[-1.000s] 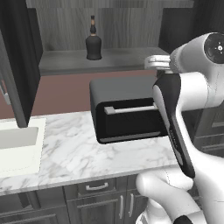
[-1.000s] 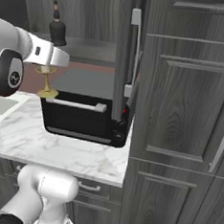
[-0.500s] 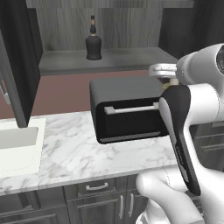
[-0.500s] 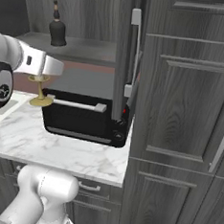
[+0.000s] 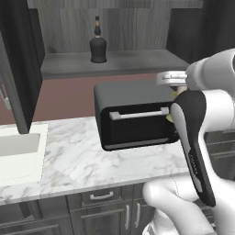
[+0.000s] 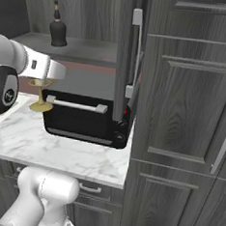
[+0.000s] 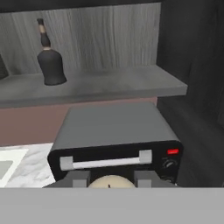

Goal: Get the candle and the liquor from the cabinet and move them to the dining counter.

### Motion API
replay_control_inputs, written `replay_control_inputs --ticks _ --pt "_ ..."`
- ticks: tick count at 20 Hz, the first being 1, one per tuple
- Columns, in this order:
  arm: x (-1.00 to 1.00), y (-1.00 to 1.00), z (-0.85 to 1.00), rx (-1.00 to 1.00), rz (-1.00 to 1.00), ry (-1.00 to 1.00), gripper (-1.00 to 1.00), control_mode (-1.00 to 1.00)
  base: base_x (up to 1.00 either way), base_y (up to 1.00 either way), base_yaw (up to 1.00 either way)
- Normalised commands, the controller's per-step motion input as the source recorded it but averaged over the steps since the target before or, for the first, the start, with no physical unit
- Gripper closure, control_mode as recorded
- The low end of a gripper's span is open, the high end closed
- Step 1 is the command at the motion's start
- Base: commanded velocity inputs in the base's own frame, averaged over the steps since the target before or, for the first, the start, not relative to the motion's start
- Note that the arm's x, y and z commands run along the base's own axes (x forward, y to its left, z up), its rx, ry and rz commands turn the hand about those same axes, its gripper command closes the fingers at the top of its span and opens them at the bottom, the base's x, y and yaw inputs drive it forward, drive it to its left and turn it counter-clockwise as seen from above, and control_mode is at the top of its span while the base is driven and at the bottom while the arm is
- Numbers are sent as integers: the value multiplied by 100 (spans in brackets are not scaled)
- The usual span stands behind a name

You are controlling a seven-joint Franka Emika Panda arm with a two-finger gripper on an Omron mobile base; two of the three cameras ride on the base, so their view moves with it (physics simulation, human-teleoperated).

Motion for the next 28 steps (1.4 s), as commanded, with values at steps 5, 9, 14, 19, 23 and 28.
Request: replay_control_inputs --ticks 5,9,14,19,23,28 --pt "0 1 -17 0 5 5 100 -100 0 0 0" --pt "0 2 -18 0 4 0 100 -100 0 0 0" --pt "-1 3 -5 0 1 0 100 100 -28 0 1" --pt "0 0 0 0 0 0 100 100 -98 0 5" --pt "0 0 0 0 0 0 100 100 -98 5 24" --pt "0 0 0 0 0 0 100 100 -89 14 68"
